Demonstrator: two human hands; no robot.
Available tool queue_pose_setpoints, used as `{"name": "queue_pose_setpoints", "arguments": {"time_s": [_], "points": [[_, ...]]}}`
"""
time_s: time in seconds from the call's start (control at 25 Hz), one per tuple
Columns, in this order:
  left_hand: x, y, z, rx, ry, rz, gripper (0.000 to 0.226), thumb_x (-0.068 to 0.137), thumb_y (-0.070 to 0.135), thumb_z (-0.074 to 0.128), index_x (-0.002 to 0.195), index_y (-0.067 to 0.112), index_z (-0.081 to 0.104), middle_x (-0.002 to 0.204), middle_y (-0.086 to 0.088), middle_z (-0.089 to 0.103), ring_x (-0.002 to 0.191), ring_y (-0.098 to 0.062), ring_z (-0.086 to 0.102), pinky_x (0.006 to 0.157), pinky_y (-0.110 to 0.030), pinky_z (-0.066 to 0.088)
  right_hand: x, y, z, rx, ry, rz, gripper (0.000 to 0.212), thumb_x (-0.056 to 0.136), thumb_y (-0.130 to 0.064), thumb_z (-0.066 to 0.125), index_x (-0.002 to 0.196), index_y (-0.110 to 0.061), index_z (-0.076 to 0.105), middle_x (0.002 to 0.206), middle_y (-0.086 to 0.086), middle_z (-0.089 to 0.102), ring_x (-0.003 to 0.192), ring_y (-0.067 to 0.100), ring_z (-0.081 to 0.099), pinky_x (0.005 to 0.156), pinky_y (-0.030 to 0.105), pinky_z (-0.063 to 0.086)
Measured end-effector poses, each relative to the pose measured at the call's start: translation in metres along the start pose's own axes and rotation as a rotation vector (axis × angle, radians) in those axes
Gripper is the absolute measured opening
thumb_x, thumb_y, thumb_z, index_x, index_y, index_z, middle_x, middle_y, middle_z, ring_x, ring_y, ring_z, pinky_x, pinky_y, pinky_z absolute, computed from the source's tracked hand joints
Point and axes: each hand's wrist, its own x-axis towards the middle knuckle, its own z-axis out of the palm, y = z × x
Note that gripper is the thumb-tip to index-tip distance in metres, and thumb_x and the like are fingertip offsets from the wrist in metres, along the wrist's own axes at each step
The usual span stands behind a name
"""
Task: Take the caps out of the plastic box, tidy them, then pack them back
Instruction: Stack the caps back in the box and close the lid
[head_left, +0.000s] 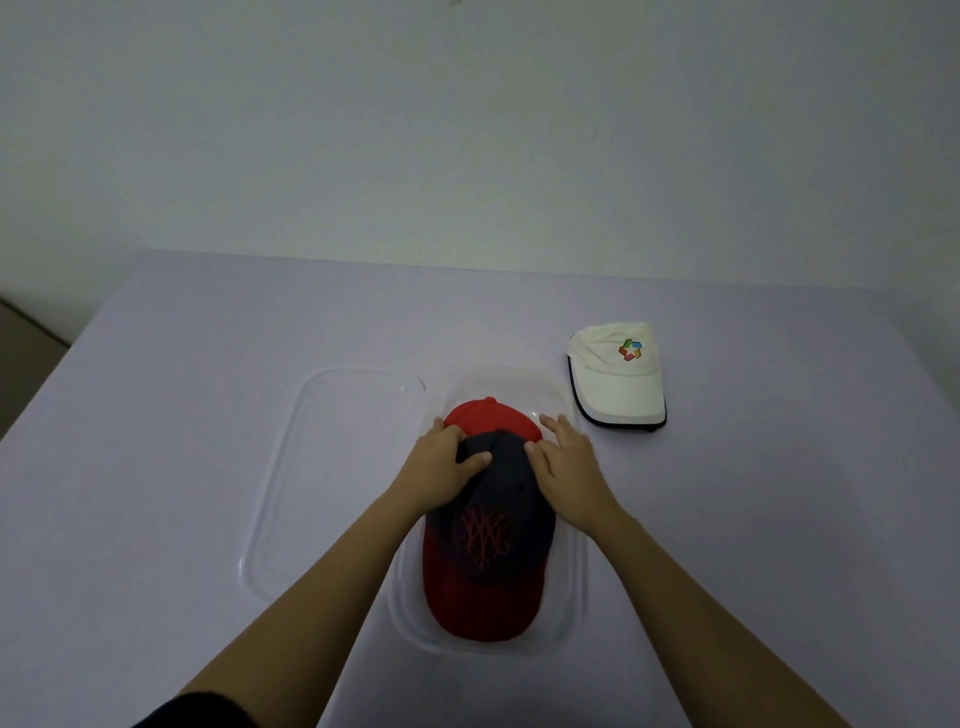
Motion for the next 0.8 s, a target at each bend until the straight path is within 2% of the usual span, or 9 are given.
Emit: {"name": "queue_pose_setpoints", "arguments": {"time_s": [0.08,0.2,0.28,0.4,0.48,0.56,0.68,0.8], "points": [[0.002,0.003,0.000,0.051,0.011,-0.054,0.030,0.088,0.040,0.057,0.088,0.011,0.048,0.100,-0.009,0.048,0.082,-0.020,0.049,0.073,-0.028,0.040,0.005,-0.005,-0.003,0.007,0.023,0.021,0.040,0.099,-0.025,0.034,0.102,-0.002,0.066,0.148,0.011,0.036,0.140,0.025,0.022,0.114,0.039,0.011],[0.002,0.007,0.002,0.113,0.015,-0.102,0.034,0.089,0.043,0.055,0.089,0.010,0.046,0.100,-0.009,0.046,0.081,-0.021,0.047,0.072,-0.030,0.040,0.010,-0.006,-0.004,-0.054,0.070,0.018,0.039,0.098,-0.024,0.037,0.098,-0.001,0.069,0.140,0.013,0.045,0.132,0.023,0.035,0.111,0.038,0.020],[0.002,0.007,0.005,0.108,0.020,-0.094,0.036,0.088,0.043,0.056,0.094,0.009,0.049,0.104,-0.010,0.047,0.083,-0.021,0.048,0.074,-0.030,0.042,0.009,-0.004,-0.003,-0.125,0.065,0.021,0.039,0.098,-0.028,0.038,0.100,-0.004,0.068,0.143,0.011,0.043,0.137,0.026,0.029,0.113,0.041,0.019],[0.001,0.004,0.008,0.044,-0.005,-0.044,0.040,0.087,0.043,0.058,0.105,0.008,0.050,0.108,-0.010,0.049,0.084,-0.020,0.049,0.074,-0.029,0.040,0.002,0.000,-0.002,-0.192,-0.040,0.023,0.041,0.099,-0.034,0.027,0.113,-0.012,0.058,0.150,0.003,0.035,0.145,0.024,0.010,0.115,0.049,0.007],[0.001,0.001,0.007,0.017,-0.027,-0.010,0.038,0.087,0.043,0.057,0.104,0.009,0.049,0.107,-0.009,0.050,0.084,-0.019,0.048,0.073,-0.028,0.038,0.000,0.000,-0.005,-0.157,-0.096,0.031,0.040,0.100,-0.034,0.020,0.115,-0.015,0.051,0.152,0.000,0.031,0.146,0.021,0.001,0.114,0.051,-0.002],[0.002,-0.003,0.006,0.009,-0.024,0.011,0.034,0.086,0.044,0.057,0.097,0.014,0.047,0.104,-0.007,0.050,0.086,-0.019,0.049,0.074,-0.028,0.039,-0.001,-0.001,-0.006,-0.104,-0.125,0.072,0.033,0.100,-0.034,0.022,0.110,-0.017,0.049,0.151,0.001,0.031,0.146,0.019,-0.004,0.112,0.053,-0.008],[0.001,-0.006,0.007,0.012,-0.027,0.003,0.035,0.084,0.049,0.057,0.094,0.018,0.046,0.111,-0.007,0.049,0.096,-0.023,0.050,0.086,-0.034,0.045,0.000,0.003,-0.003,-0.071,-0.084,0.073,0.025,0.098,-0.036,0.024,0.092,-0.021,0.043,0.131,0.002,0.049,0.145,0.021,0.004,0.112,0.055,-0.005],[-0.002,-0.005,0.004,-0.017,-0.064,-0.021,0.042,0.083,0.050,0.058,0.105,0.018,0.045,0.123,-0.008,0.045,0.106,-0.024,0.049,0.095,-0.037,0.045,0.001,0.007,-0.003,-0.090,-0.014,0.054,0.027,0.095,-0.038,0.029,0.096,-0.017,0.045,0.129,0.005,0.049,0.142,0.024,0.015,0.114,0.050,0.001]]}}
